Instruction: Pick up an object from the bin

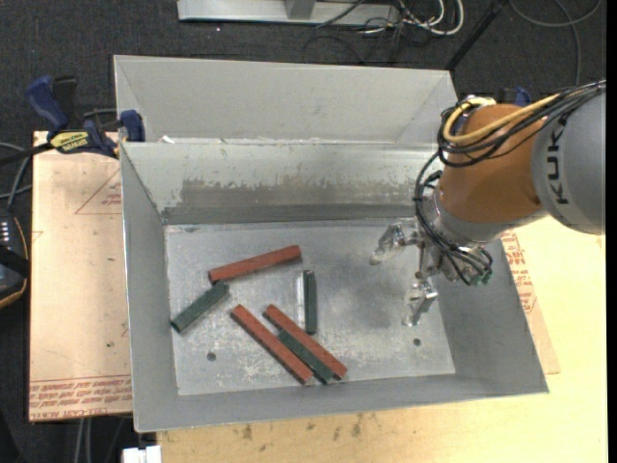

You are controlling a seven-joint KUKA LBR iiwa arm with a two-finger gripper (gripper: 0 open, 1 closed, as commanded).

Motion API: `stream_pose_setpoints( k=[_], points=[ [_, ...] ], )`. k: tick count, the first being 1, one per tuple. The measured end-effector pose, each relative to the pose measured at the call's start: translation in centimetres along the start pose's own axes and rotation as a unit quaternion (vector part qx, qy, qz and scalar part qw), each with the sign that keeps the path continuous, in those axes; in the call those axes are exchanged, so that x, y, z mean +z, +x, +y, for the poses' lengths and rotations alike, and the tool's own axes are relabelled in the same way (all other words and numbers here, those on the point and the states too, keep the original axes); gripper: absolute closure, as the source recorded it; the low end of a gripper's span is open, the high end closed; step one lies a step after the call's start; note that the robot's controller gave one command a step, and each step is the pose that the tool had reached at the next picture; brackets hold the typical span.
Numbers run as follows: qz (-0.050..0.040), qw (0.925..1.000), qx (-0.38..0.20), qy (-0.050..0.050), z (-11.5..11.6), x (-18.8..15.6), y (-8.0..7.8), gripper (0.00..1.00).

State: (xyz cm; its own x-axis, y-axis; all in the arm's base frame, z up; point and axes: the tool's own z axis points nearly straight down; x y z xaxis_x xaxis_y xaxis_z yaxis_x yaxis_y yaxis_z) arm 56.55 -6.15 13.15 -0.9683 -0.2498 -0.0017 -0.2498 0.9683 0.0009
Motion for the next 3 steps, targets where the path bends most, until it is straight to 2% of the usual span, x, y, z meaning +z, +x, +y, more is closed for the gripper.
stream_pose_setpoints(
  k=[1, 2, 3],
  points=[
    [-0.0005, 0.9989, -0.046, 0.000, 0.2, -1.1, -3.4, 0.00],
    [-0.0049, 0.9977, -0.068, 0.002, 1.5, 2.4, -3.3, 0.00],
    [0.0057, 0.9893, -0.146, -0.002, 4.6, 3.2, -2.6, 0.00]
  ],
)
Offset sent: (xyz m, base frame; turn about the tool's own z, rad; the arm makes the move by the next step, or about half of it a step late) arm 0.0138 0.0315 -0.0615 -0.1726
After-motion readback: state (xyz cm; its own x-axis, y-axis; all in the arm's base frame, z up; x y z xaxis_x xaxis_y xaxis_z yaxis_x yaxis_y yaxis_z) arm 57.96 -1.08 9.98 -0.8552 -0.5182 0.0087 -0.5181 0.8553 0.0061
